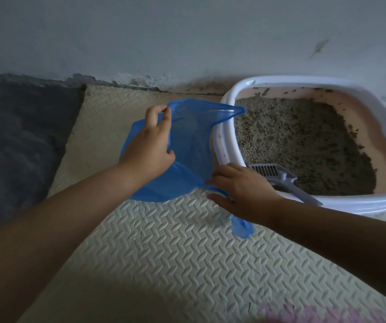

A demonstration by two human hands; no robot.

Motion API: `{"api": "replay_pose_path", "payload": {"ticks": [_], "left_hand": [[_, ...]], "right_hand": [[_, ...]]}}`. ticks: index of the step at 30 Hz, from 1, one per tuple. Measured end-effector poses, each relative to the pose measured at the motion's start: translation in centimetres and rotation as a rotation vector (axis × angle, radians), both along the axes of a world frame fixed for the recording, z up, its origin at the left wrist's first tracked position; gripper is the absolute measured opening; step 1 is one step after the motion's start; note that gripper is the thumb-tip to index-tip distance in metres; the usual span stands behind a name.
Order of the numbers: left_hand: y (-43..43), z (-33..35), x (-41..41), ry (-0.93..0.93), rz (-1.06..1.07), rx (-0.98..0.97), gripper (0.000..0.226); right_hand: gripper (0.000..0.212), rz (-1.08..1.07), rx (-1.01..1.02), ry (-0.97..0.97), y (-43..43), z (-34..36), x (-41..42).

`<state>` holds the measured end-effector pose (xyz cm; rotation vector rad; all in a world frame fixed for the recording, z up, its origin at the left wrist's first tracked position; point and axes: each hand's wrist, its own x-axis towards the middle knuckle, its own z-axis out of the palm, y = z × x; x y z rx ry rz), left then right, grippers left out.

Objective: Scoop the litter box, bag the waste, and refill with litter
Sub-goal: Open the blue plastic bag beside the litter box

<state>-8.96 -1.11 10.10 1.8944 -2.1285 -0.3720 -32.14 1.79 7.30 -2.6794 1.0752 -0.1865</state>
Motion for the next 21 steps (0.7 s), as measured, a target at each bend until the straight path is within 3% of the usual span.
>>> {"api": "replay_pose_path", "payload": {"ticks": [5,12,14,21], "left_hand": [[0.3,0.0,-1.9,0.020,-0.050,0.019,0.081],[0.2,-0.9,-3.0,0.013,-0.107,0.048,0.078],[0.2,-1.0,-3.1,0.003,-0.108,0.047,0.078],[1.2,-0.1,-3.3,-0.053,-0.050,-0.021,0.074]], "right_hand": [[0.031,-0.250,-0.020,-0.049,0.1,1.7,-3.6],[0.047,-0.658,0.106,0.123,1.1,1.8,-9.4],[0.044,-0.711,0.141,0.083,1.2,2.0,-10.1],[0.045,-0.762,0.275,0.266,-0.4,1.8,-11.1]]}}
